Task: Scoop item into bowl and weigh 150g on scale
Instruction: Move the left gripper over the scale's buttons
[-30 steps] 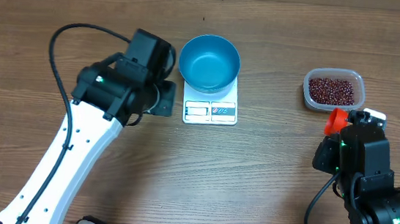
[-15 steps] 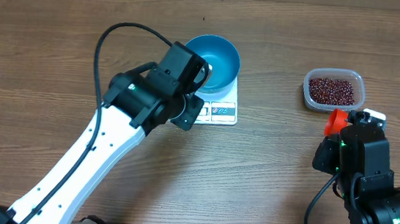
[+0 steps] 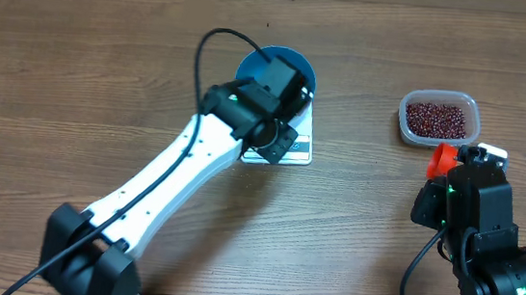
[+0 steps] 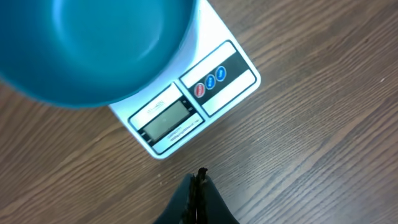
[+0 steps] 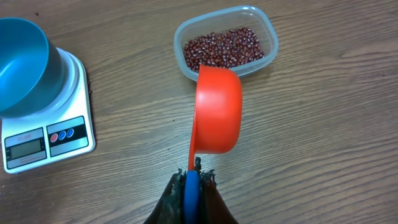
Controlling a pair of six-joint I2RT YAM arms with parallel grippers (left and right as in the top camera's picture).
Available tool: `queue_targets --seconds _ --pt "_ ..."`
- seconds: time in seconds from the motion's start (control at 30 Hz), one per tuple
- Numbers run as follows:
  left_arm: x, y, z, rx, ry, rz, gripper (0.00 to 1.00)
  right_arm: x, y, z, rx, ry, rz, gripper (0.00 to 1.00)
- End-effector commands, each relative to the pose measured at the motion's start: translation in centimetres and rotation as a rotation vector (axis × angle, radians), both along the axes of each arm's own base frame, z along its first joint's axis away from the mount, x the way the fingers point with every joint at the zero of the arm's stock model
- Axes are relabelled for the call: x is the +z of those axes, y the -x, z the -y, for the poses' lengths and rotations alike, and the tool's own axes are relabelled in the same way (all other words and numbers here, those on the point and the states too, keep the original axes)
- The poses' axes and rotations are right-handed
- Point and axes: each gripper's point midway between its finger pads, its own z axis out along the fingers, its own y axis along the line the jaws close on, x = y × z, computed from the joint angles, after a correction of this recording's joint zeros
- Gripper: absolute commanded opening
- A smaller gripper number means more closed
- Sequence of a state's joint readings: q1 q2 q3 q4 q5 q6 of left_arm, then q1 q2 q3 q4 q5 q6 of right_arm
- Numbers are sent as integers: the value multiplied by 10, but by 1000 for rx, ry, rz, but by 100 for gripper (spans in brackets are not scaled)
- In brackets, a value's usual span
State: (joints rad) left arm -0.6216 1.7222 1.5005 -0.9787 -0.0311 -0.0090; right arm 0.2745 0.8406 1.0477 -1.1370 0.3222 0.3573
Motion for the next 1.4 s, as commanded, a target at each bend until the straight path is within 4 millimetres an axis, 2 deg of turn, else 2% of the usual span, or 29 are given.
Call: queue_targets --seconds 0.0,0.17,0.33,0.7,1.37 --pt "-16 -6 9 -49 -33 -7 4 16 -3 3 -10 5 48 4" --pt "-41 -13 16 -51 -48 -36 4 13 -5 2 -10 8 37 4" --pt "-53 -13 17 -51 -60 -57 4 10 -7 2 -10 12 22 4" --pt "-50 -27 27 -51 -21 -3 4 10 -9 1 -10 11 26 4" --pt "-61 -24 29 -51 -16 -7 4 10 -8 1 -8 8 25 4"
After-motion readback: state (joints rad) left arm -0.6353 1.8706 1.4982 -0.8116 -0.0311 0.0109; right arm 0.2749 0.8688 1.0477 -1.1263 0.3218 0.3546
